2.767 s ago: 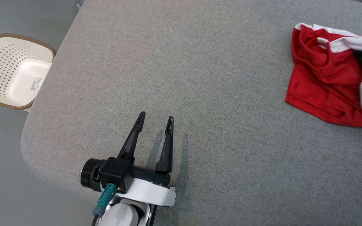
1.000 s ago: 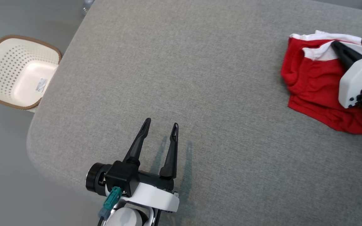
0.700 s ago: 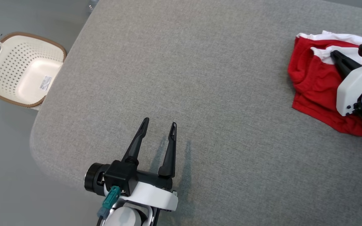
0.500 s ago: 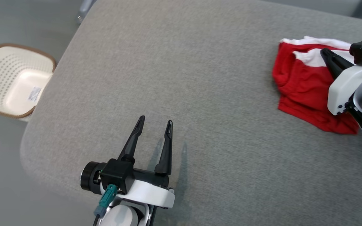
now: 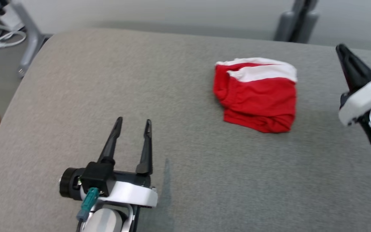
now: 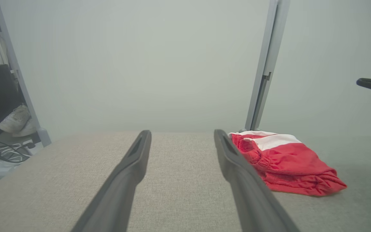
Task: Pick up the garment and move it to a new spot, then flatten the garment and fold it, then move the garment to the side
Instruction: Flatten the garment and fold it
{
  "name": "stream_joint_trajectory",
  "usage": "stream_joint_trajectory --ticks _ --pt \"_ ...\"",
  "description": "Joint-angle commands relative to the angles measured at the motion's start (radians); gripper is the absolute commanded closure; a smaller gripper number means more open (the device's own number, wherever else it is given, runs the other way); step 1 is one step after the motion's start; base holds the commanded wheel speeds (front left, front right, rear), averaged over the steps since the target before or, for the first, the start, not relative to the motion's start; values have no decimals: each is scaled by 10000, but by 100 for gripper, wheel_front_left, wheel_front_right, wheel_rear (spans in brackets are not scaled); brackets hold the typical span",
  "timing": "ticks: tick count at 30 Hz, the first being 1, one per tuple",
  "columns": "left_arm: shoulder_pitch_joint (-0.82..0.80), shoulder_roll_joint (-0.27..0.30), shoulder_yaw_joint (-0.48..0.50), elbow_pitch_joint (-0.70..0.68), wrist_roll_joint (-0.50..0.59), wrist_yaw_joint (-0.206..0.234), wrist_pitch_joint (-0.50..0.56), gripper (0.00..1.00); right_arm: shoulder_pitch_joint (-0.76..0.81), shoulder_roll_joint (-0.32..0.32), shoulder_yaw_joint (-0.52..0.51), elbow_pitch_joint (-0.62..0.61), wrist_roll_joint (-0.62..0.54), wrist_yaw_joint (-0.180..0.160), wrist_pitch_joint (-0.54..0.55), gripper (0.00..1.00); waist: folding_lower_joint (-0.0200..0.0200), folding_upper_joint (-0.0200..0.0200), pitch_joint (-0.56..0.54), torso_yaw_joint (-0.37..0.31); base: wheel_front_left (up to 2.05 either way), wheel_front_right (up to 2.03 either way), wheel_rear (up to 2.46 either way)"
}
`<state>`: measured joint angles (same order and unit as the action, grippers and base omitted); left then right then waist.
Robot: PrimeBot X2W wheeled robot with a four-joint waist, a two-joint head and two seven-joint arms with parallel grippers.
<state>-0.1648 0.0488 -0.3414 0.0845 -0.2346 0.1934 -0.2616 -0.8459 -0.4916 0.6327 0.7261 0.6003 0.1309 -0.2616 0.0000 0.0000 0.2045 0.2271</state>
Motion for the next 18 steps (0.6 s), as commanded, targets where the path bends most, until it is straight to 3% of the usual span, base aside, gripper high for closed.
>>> stream_joint_trajectory --ticks 1,4,10,18 --pt "159 42 220 18 89 -64 -40 0 690 98 -637 -463 -539 -3 -42 100 0 0 -631 -774 0 0 0" --pt "362 42 576 18 146 -106 -42 0 2079 307 -2104 -1542 -1760 -3 -41 100 0 0 -840 -1168 0 0 0" --pt "802 42 1149 -30 241 -333 -42 0 4762 1396 -4924 -3642 -3627 -1 -41 100 0 0 -1222 -1706 0 0 0" --pt "1398 42 1452 134 222 -535 -42 0 6992 2826 -6695 -5186 -4803 -1 -41 100 0 0 -1470 -2005 0 0 0"
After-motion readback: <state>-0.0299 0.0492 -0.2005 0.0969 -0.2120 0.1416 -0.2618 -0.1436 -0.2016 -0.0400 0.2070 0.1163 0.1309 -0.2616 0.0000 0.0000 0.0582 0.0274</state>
